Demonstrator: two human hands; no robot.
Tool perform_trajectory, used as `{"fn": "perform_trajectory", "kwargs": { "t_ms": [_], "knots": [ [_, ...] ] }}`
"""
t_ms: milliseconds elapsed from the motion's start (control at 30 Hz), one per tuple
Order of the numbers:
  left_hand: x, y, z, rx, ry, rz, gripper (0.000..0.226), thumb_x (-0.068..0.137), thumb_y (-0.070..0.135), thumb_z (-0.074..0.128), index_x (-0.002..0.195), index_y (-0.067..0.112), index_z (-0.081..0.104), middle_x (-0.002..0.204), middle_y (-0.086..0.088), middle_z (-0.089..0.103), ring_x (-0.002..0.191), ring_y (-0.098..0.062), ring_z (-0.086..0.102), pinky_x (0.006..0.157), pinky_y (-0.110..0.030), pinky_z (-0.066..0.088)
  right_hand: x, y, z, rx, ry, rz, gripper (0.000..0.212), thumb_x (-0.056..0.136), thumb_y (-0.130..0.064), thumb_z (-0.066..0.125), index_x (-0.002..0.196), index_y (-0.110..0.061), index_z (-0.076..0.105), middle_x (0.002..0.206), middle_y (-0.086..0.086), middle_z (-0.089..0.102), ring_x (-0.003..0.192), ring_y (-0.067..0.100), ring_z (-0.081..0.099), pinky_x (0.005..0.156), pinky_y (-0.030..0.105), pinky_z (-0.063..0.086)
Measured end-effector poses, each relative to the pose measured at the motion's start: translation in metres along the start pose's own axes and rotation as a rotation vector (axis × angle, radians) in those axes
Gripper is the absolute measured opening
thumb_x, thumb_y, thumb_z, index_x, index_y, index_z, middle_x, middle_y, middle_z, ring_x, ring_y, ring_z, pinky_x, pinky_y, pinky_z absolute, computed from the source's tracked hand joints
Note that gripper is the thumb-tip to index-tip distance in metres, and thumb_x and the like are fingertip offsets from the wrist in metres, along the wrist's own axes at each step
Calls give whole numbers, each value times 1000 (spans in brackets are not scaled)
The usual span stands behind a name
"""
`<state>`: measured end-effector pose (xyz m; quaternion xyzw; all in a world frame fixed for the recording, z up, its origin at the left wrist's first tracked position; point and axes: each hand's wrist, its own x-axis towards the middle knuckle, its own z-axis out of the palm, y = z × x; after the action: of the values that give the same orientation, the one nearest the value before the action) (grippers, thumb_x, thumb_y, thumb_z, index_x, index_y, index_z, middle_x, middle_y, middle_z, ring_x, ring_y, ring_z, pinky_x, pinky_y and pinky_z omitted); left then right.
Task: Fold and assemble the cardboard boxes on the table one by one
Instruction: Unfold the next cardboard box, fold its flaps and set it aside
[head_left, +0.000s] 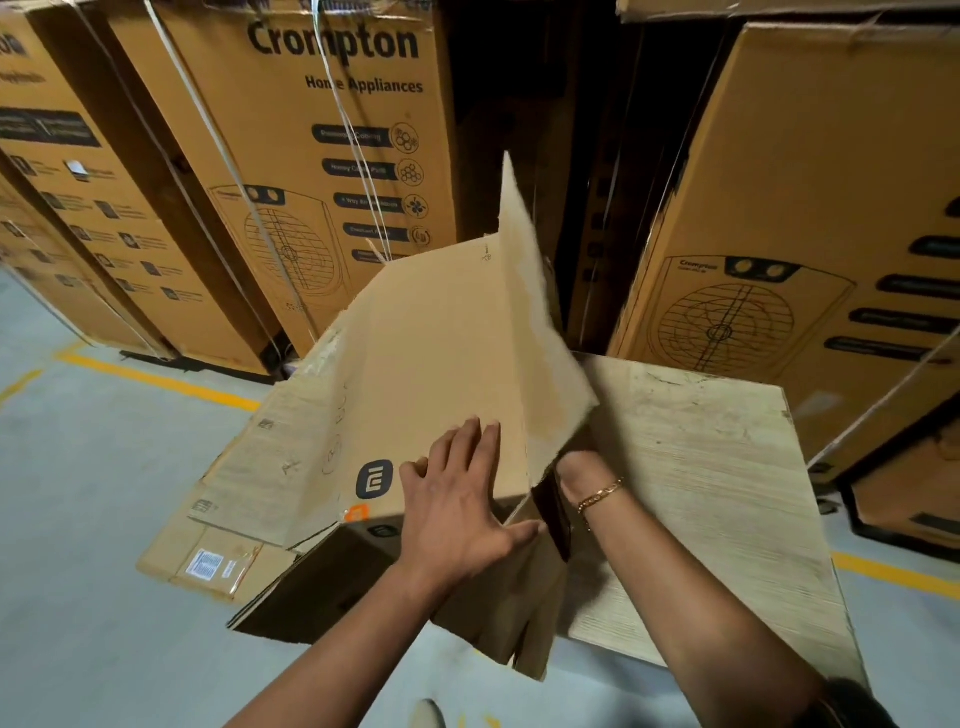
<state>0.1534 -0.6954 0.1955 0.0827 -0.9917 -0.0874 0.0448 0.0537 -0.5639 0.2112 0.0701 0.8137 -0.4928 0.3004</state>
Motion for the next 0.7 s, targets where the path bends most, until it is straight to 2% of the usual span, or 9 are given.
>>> {"fn": "perform_trajectory", "kwargs": {
  "t_ms": [67, 100, 167, 267, 333, 433, 567, 633, 700],
  "knots": [
    [-1, -1, 4, -6, -1, 7, 114, 73, 94, 35, 162, 30, 5, 170, 2, 5, 152, -22, 12, 107, -51, 26, -7, -18, -2, -296, -85, 18, 41, 104, 5, 35, 145, 11, 37, 154, 23, 38, 123, 23, 46, 99, 23, 41],
    [0, -2, 4, -5, 0, 11, 113, 74, 94, 33, 163, 30, 7, 170, 2, 6, 152, -23, 13, 106, -51, 27, -7, -27, -1, -357, -72, -189, 48, 103, 3, 41, 150, 1, 33, 159, 17, 31, 128, 19, 41, 98, 17, 41],
    [3, -3, 6, 2, 16, 25, 108, 75, 93, 33, 160, 29, 21, 168, 0, 17, 149, -24, 21, 102, -50, 32, -9, -43, 6, -384, -26, -622, 64, 103, -13, 50, 159, -23, 20, 168, 2, 10, 149, 21, 23, 117, 31, 30],
    [3, -3, 9, -9, 81, 36, 84, 75, 90, 38, 129, 30, 61, 138, -2, 53, 125, -26, 43, 89, -45, 35, -6, -54, 27, -392, 71, -589, 54, 104, -54, 27, 156, -47, 13, 167, -13, 3, 149, 30, 22, 115, 51, 30],
    [0, -4, 8, -68, 129, 23, 75, 75, 87, 40, 107, 29, 75, 122, -7, 67, 115, -30, 52, 86, -44, 32, -3, -54, 44, -622, 134, -582, 55, 103, -54, 26, 156, -43, 13, 165, -6, 7, 137, 36, 31, 93, 46, 41],
    [-6, -8, -3, -153, 33, -80, 83, 71, 86, 25, 103, 25, 71, 119, -10, 73, 124, -32, 55, 99, -43, 21, -6, -61, 64, -814, 229, -622, 56, 101, -50, 34, 152, -32, 19, 157, 6, 12, 119, 36, 35, 73, 40, 42],
    [-14, -30, -5, -475, 112, -293, 51, 63, 82, 29, 63, 35, 48, 85, -5, 75, 112, -31, 58, 98, -37, 21, -18, -76, 91, -965, 239, -665, 58, 100, -52, 36, 149, -24, 24, 148, 15, 20, 113, 38, 38, 72, 41, 51],
    [-19, -49, -3, -636, 118, -368, 54, 63, 80, 37, 51, 30, 52, 60, 7, 66, 104, -32, 61, 105, -42, 25, -26, -84, 98, -1014, 203, -699, 60, 100, -54, 37, 150, -22, 25, 146, 17, 24, 114, 39, 40, 76, 44, 52],
    [-26, -70, -5, -881, 188, -444, 49, 68, 73, 50, 56, 28, 68, 56, 13, 65, 96, -34, 63, 106, -53, 34, -30, -96, 99, -995, 69, -750, 63, 99, -57, 38, 151, -25, 25, 147, 14, 26, 121, 40, 40, 85, 48, 46]
  ]
}}
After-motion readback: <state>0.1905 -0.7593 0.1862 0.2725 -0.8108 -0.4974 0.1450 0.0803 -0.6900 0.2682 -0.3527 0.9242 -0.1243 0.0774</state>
